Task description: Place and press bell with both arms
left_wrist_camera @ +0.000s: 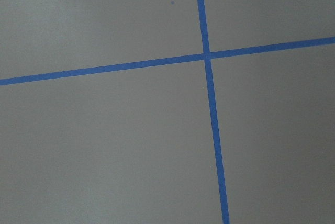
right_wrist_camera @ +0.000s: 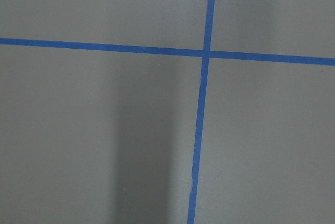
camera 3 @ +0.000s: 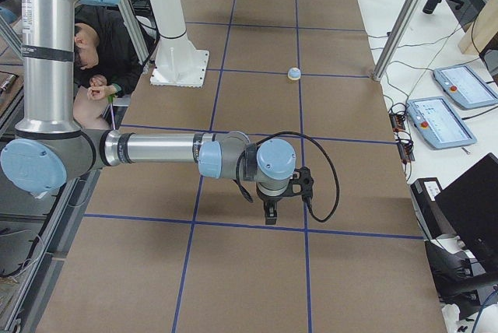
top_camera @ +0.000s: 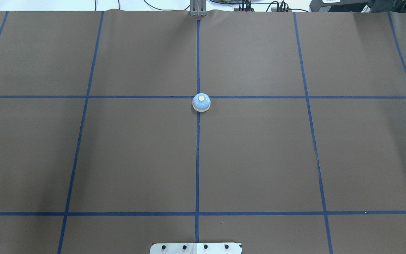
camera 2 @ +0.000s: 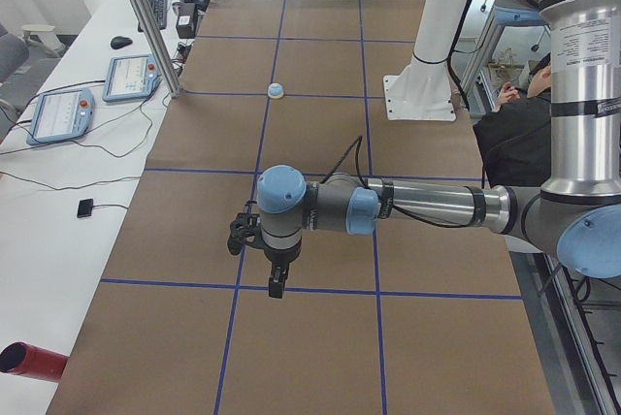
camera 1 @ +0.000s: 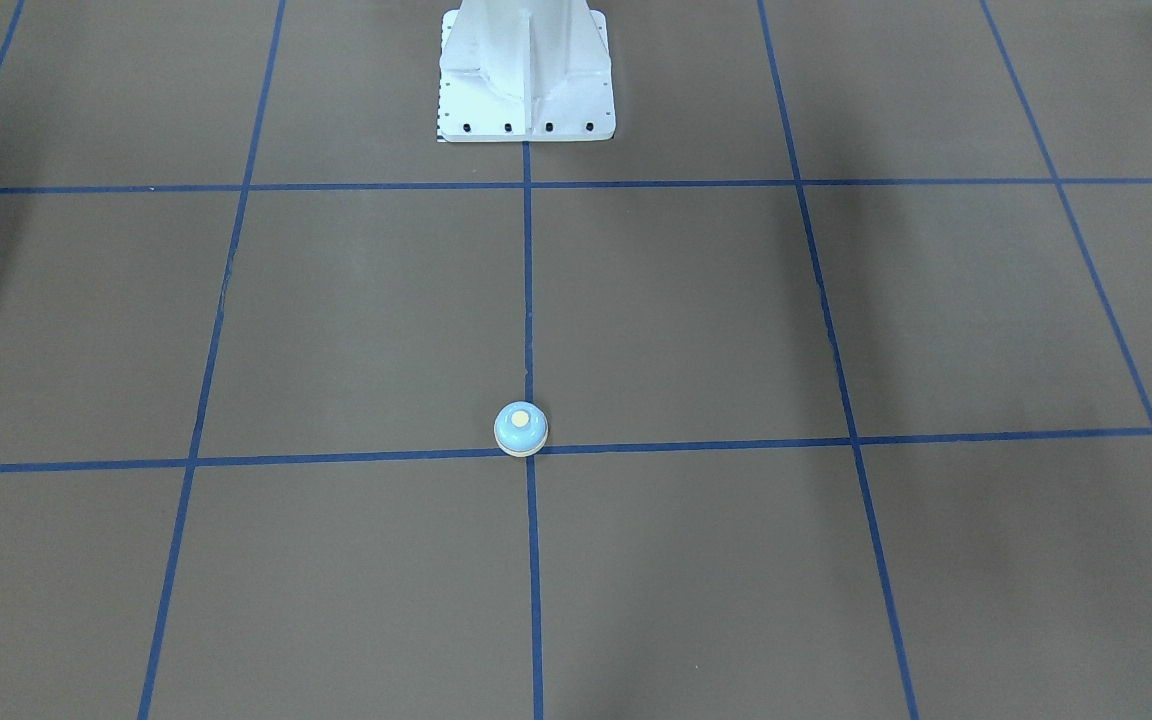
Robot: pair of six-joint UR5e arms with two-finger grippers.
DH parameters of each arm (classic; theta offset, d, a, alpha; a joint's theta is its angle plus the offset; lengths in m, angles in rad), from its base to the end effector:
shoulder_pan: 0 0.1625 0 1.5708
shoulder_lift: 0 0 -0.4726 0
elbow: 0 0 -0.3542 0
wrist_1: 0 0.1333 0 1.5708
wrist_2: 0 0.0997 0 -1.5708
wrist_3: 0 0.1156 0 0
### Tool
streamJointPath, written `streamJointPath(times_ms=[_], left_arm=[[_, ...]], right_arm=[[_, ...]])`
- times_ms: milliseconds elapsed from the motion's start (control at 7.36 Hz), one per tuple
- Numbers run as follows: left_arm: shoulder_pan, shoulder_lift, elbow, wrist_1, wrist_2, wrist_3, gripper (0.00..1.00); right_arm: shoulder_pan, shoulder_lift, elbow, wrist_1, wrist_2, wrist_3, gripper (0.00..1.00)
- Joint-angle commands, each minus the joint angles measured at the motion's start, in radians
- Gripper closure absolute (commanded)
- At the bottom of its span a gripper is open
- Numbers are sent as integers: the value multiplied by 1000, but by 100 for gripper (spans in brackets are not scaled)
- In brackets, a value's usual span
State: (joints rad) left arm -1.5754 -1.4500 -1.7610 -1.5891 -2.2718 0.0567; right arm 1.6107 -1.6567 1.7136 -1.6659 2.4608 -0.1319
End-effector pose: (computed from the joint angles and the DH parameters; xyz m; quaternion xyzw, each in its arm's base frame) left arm -0.0606 -0.4032 0.6864 0.0517 0.3416 0.0395 0.9376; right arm 0.0598 -0.4079 0.6897 0.0197 -0.4303 -0.0333 0.9019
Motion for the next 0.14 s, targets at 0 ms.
streamJointPath(times_ms=[0], left_arm=[[0,0,0,0,0,0,0]], right_arm=[[0,0,0,0,1,0,0]])
